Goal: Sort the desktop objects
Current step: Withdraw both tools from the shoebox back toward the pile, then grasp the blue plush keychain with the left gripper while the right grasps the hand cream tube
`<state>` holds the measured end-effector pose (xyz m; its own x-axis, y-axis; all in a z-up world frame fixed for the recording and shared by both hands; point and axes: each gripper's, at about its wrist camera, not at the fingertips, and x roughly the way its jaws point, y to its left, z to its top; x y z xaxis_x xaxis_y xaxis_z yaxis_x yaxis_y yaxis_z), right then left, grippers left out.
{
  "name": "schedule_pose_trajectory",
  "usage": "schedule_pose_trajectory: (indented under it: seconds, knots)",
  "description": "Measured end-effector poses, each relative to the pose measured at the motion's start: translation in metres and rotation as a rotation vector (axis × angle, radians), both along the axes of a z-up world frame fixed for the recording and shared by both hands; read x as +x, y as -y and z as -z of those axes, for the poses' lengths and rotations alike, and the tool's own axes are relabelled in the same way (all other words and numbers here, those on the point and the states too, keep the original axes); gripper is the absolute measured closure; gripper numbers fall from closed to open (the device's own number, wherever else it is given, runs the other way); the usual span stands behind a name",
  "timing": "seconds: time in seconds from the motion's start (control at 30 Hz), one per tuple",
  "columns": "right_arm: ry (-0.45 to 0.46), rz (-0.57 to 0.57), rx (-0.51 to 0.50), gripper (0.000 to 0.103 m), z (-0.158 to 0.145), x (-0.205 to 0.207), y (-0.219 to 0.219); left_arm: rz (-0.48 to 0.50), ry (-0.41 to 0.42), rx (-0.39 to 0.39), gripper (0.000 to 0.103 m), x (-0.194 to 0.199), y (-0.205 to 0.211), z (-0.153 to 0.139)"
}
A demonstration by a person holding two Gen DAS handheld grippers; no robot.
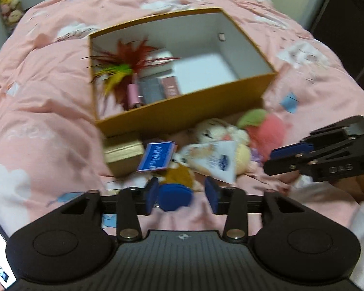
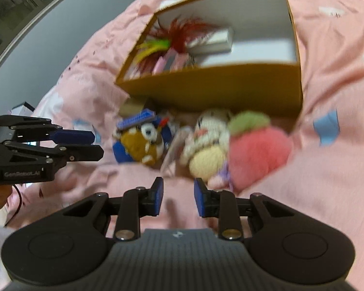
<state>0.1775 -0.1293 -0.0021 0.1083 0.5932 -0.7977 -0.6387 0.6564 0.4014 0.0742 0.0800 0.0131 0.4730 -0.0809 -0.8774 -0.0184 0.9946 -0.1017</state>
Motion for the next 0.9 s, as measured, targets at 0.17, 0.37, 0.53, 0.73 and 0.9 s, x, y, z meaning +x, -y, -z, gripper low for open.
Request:
schedule_pose_trajectory:
  seconds: [0.17,0.37,0.53,0.73,0.9]
  knots:
    - [-0.053,-0.010,0.029,0.066,0.004,0.012,-0.020,-0.038,-0.056,-0.032,0.052,0.013,-0.013,0.019]
    - [-0.069,-0.021,-0.002,0.066,0.021,0.019,-0.042,-0.079,-0.084,-0.070,0.049,0.023,-0.019,0.041]
    - [-0.079,-0.036,-0.028,0.073,0.030,0.021,-0.050,-0.088,-0.102,-0.085,0.048,0.030,-0.018,0.054]
    - [-0.070,-0.037,-0.041,0.086,0.038,0.027,-0.059,-0.105,-0.104,-0.100,0.046,0.034,-0.017,0.062]
    - [-0.061,-0.036,-0.030,0.091,0.039,0.026,-0.061,-0.111,-0.110,-0.105,0.044,0.036,-0.017,0.068]
